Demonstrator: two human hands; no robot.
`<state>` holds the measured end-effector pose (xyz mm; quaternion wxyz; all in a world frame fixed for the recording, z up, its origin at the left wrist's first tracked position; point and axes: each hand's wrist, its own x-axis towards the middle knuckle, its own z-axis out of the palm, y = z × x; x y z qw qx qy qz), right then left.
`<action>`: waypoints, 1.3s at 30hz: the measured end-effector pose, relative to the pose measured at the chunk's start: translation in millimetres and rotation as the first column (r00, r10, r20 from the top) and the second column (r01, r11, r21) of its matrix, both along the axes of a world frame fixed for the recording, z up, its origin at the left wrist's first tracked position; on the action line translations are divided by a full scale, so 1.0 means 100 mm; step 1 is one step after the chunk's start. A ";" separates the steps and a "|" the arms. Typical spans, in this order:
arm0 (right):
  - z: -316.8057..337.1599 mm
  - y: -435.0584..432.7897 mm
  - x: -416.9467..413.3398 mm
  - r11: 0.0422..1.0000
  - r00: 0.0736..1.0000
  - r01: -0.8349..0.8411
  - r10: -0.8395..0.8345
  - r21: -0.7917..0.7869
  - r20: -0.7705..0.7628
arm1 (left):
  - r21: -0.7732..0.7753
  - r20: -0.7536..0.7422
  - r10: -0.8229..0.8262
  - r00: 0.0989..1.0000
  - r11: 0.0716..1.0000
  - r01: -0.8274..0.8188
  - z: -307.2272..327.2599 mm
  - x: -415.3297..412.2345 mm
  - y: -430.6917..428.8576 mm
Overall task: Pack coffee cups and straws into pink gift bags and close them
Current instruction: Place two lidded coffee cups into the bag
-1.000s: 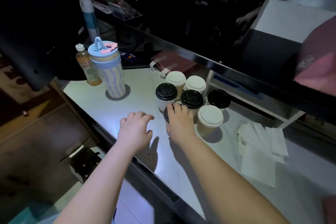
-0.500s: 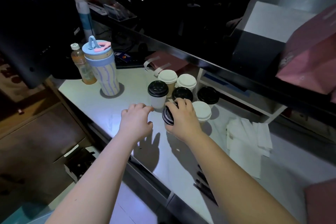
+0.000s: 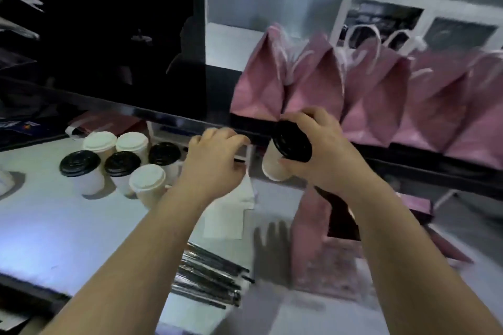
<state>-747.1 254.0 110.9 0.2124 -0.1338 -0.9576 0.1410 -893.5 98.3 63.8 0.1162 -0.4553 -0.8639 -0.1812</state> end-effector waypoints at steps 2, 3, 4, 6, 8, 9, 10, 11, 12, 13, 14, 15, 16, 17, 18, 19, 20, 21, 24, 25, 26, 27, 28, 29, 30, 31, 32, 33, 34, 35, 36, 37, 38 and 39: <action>0.04 0.32 0.46 0.998 0.997 0.070 -0.070 0.006 -0.012 | -0.010 0.005 -0.085 0.996 0.996 0.085 0.01 0.41 0.35; 0.04 0.45 0.68 0.996 0.995 0.093 -0.093 -0.005 -0.030 | -0.022 0.002 -0.124 0.992 0.992 0.124 -0.01 0.61 0.50; 0.04 0.57 0.88 0.994 0.993 0.108 -0.109 -0.015 -0.055 | -0.033 -0.001 -0.158 0.987 0.987 0.158 -0.04 0.81 0.65; 0.00 0.76 1.23 0.992 0.986 0.126 -0.128 -0.028 -0.103 | -0.038 0.013 -0.204 0.979 0.978 0.204 -0.12 1.14 0.89; -0.05 0.89 1.50 0.991 0.983 0.127 -0.133 -0.049 -0.128 | -0.025 0.066 -0.247 0.967 0.968 0.249 -0.19 1.40 1.08; -0.08 0.94 1.60 0.990 0.983 0.126 -0.133 -0.062 -0.125 | -0.018 0.115 -0.269 0.956 0.962 0.273 -0.22 1.51 1.16; -0.12 0.97 1.69 0.989 0.985 0.128 -0.135 -0.071 -0.110 | -0.019 0.176 -0.285 0.942 0.956 0.293 -0.24 1.60 1.23; -0.16 1.00 1.77 0.988 0.986 0.135 -0.141 -0.071 -0.093 | -0.033 0.232 -0.289 0.929 0.952 0.304 -0.26 1.68 1.29; -0.21 1.03 1.83 0.988 0.986 0.140 -0.145 -0.066 -0.079 | -0.063 0.273 -0.280 0.920 0.949 0.308 -0.29 1.73 1.34; -0.25 1.05 1.89 0.988 0.987 0.144 -0.148 -0.062 -0.068 | -0.100 0.293 -0.267 0.918 0.946 0.307 -0.32 1.76 1.38; -0.29 1.06 1.93 0.988 0.987 0.143 -0.147 -0.066 -0.058 | -0.129 0.291 -0.261 0.920 0.943 0.308 -0.35 1.78 1.41; -0.33 1.07 1.96 0.988 0.989 0.137 -0.141 -0.076 -0.049 | -0.145 0.276 -0.263 0.924 0.939 0.311 -0.37 1.77 1.44; -0.37 1.06 1.98 0.988 0.991 0.124 -0.128 -0.088 -0.041 | -0.149 0.252 -0.276 0.928 0.936 0.319 -0.38 1.75 1.46; -0.42 1.04 1.99 0.990 0.993 0.107 -0.111 -0.096 -0.034 | -0.158 0.230 -0.296 0.927 0.929 0.335 -0.40 1.72 1.47; -0.48 1.02 1.99 0.991 0.995 0.093 -0.096 -0.095 -0.027 | -0.184 0.220 -0.320 0.922 0.914 0.361 -0.41 1.69 1.49; -0.54 1.00 1.98 0.992 0.996 0.087 -0.089 -0.087 -0.015 | -0.226 0.225 -0.344 0.911 0.891 0.393 -0.42 1.66 1.49; -0.60 0.98 1.96 0.993 0.996 0.091 -0.091 -0.075 0.006 | -0.269 0.240 -0.364 0.900 0.866 0.422 -0.43 1.62 1.50; -0.66 0.97 1.94 0.993 0.994 0.103 -0.101 -0.063 0.037 | -0.300 0.246 -0.380 0.892 0.845 0.442 -0.45 1.60 1.50; -0.79 0.95 1.90 0.989 0.975 0.147 -0.144 -0.006 0.167 | -0.334 0.251 -0.411 0.876 0.813 0.477 -0.51 1.53 1.51; -0.82 0.97 1.90 0.986 0.961 0.164 -0.165 0.023 0.223 | -0.354 0.246 -0.413 0.877 0.804 0.478 -0.52 1.52 1.50; -0.84 1.00 1.90 0.981 0.939 0.185 -0.193 0.056 0.285 | -0.375 0.233 -0.415 0.879 0.796 0.475 -0.53 1.52 1.50; -0.85 1.04 1.91 0.973 0.907 0.211 -0.231 0.095 0.352 | -0.391 0.219 -0.419 0.881 0.790 0.473 -0.55 1.52 1.50; -0.85 1.10 1.91 0.960 0.865 0.241 -0.279 0.144 0.418 | -0.405 0.209 -0.423 0.882 0.783 0.472 -0.57 1.52 1.49; -0.85 1.16 1.91 0.942 0.813 0.273 -0.334 0.194 0.477 | -0.420 0.201 -0.428 0.881 0.775 0.472 -0.59 1.53 1.48; -0.85 1.21 1.91 0.923 0.761 0.305 -0.384 0.234 0.524 | -0.432 0.189 -0.435 0.880 0.768 0.472 -0.60 1.54 1.47; -0.86 1.25 1.89 0.909 0.717 0.327 -0.418 0.259 0.559 | -0.437 0.177 -0.445 0.878 0.764 0.475 -0.61 1.56 1.47; -0.88 1.27 1.85 0.901 0.688 0.336 -0.433 0.273 0.582 | -0.435 0.171 -0.454 0.874 0.761 0.481 -0.62 1.57 1.46; -0.91 1.27 1.81 0.901 0.677 0.331 -0.433 0.279 0.595 | -0.431 0.174 -0.462 0.870 0.758 0.489 -0.62 1.59 1.45; -0.95 1.26 1.76 0.908 0.683 0.315 -0.418 0.275 0.599 | -0.428 0.179 -0.468 0.866 0.755 0.497 -0.61 1.60 1.44; -0.99 1.25 1.70 0.920 0.699 0.293 -0.392 0.260 0.598 | -0.426 0.183 -0.471 0.863 0.753 0.502 -0.60 1.60 1.44; -1.03 1.24 1.65 0.933 0.718 0.273 -0.359 0.233 0.596 | -0.426 0.183 -0.473 0.862 0.752 0.503 -0.60 1.60 1.43; -1.07 1.23 1.61 0.945 0.735 0.258 -0.328 0.203 0.594 | -0.426 0.178 -0.474 0.862 0.753 0.502 -0.60 1.60 1.42; -1.11 1.23 1.58 0.952 0.747 0.247 -0.306 0.180 0.590 | -0.427 0.173 -0.475 0.863 0.753 0.500 -0.59 1.60 1.42; -1.16 1.22 1.57 0.956 0.757 0.241 -0.293 0.168 0.584 | -0.425 0.169 -0.476 0.863 0.755 0.499 -0.60 1.60 1.41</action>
